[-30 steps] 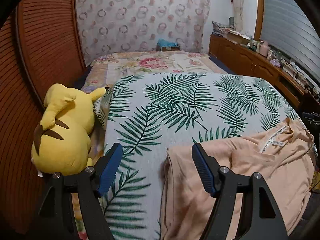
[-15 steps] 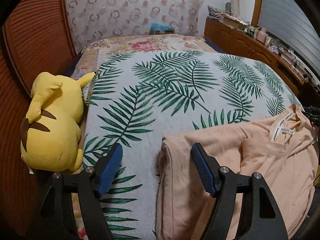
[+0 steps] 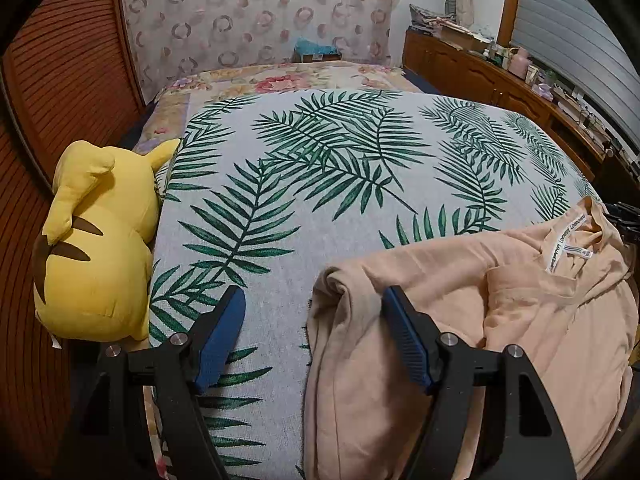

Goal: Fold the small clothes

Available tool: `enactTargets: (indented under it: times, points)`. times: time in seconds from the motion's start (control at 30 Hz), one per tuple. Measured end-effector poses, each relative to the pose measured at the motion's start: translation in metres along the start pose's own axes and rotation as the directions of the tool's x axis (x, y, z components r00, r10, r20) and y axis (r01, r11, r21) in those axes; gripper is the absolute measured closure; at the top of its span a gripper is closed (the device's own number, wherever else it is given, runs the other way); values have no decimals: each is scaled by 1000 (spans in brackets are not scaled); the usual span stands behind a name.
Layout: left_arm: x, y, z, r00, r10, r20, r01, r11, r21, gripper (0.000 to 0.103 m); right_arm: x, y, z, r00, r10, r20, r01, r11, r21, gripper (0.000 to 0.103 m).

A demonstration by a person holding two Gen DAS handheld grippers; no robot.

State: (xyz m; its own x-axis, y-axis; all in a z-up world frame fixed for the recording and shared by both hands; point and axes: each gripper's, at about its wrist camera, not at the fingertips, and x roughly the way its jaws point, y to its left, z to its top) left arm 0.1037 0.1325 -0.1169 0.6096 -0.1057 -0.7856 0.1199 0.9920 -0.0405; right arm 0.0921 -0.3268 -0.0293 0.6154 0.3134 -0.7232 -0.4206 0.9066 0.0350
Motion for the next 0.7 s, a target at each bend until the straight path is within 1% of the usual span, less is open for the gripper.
enactTargets:
  times: [0.03,0.07,0.1,0.2,0.23,0.3,0.33,0.37,0.4,0.43,0.47,0.5,0.57,0.63,0.7]
  points:
    - [0,0,0,1000,-1,-1,1,1000,4,31,0,0,0,1000,1,0,-1,1000,-1,50]
    - [-1,0,0,1000,-9,0,9,1000,8,36,0,1,0,1000,6,0,-6,1000,-1,50]
    - [-1,-1,1,1000,-22,4,22,1000,10,46,0,1,0,1000,17,0,-17,1000,-1,50]
    - [-1,-5,4,999,-50,3,50,998,28,61,0,8,-1,999,35,-5,-35,999,-26,50]
    - [-1,-6,4,998,-57,2,57,998,34,64,0,11,-1,999,37,-6,-38,999,-37,51]
    - [-2,-10,4,997,-73,-1,73,996,41,75,0,15,-2,999,46,-6,-47,998,-49,63]
    - [-2,-12,4,997,-76,-1,76,996,49,77,-1,17,-3,998,58,-4,-58,997,-52,68]
    - [-3,-14,4,997,-77,-1,77,996,55,85,-1,18,-3,998,56,-3,-56,997,-54,75]
    - [-5,-16,3,997,-83,1,83,995,62,89,-1,19,-4,998,59,-4,-59,997,-59,81]
    - [-9,-18,2,997,-70,17,69,996,61,90,-2,20,-5,996,88,-8,-88,994,-57,90]
    - [-15,-18,2,998,-43,51,40,998,50,91,-5,21,-5,996,94,-3,-94,994,-55,92]
    - [-25,-17,1,995,-33,91,31,999,27,92,-9,23,-6,996,84,5,-84,995,-62,92]
    - [-44,-15,0,988,-58,145,60,998,-9,92,-26,27,-5,994,99,45,-95,993,-69,93]
    - [-67,-17,-2,977,-56,207,62,998,-24,93,-47,28,-1,989,115,95,-111,993,-46,94]
    - [-89,-22,-1,965,-61,253,69,997,-24,93,-75,31,4,977,138,163,-134,990,-38,94]
